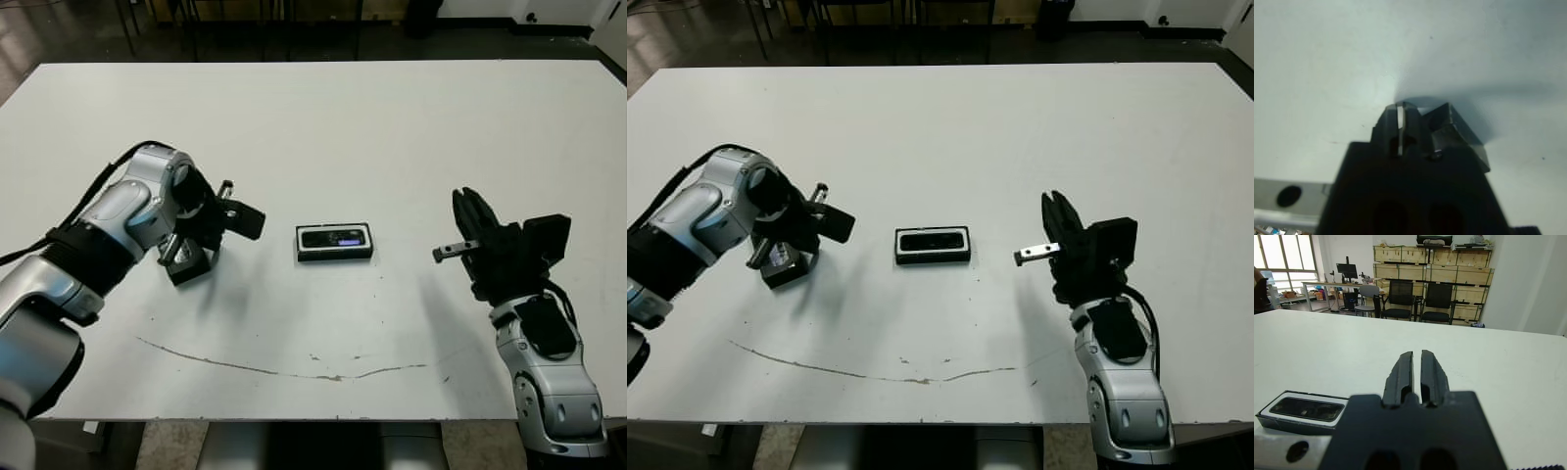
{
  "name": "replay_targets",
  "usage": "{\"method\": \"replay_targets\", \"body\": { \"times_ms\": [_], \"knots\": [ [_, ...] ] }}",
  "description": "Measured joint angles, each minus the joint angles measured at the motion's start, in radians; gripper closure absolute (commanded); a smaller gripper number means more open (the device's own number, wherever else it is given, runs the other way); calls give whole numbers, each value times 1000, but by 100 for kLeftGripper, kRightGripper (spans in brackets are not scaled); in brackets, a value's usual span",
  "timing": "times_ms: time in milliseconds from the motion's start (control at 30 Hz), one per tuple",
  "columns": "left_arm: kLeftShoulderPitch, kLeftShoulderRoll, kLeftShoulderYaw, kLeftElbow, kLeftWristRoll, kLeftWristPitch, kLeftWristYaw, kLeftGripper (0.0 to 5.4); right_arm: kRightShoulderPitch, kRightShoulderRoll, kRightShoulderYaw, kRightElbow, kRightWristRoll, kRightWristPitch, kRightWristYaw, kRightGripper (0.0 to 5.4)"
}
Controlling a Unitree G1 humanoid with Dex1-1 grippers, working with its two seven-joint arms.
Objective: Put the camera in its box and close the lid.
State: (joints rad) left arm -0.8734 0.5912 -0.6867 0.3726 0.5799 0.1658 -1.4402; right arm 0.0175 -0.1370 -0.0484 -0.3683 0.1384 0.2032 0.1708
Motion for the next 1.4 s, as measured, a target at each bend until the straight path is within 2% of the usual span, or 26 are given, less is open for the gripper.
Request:
{"method": "replay_targets", "body": {
  "times_ms": [833, 933, 1133, 1267, 1400],
  "knots": [
    [48, 59, -9, -108, 5, 5, -101, 540, -2, 0, 3, 8, 6, 0, 2, 538],
    [64, 71, 9, -131, -17, -21, -101, 540, -3, 0, 3, 14, 6, 0, 3, 538],
    [120, 77, 56, -234, -49, 0, -100, 540, -6, -1, 3, 18, 8, 1, 5, 538],
    [145, 77, 67, -310, -102, 4, -115, 540, -7, -1, 4, 16, 7, 2, 2, 538],
    [160, 83, 98, -391, -164, 64, -145, 540, -7, -1, 4, 16, 7, 2, 2, 538]
  ]
}}
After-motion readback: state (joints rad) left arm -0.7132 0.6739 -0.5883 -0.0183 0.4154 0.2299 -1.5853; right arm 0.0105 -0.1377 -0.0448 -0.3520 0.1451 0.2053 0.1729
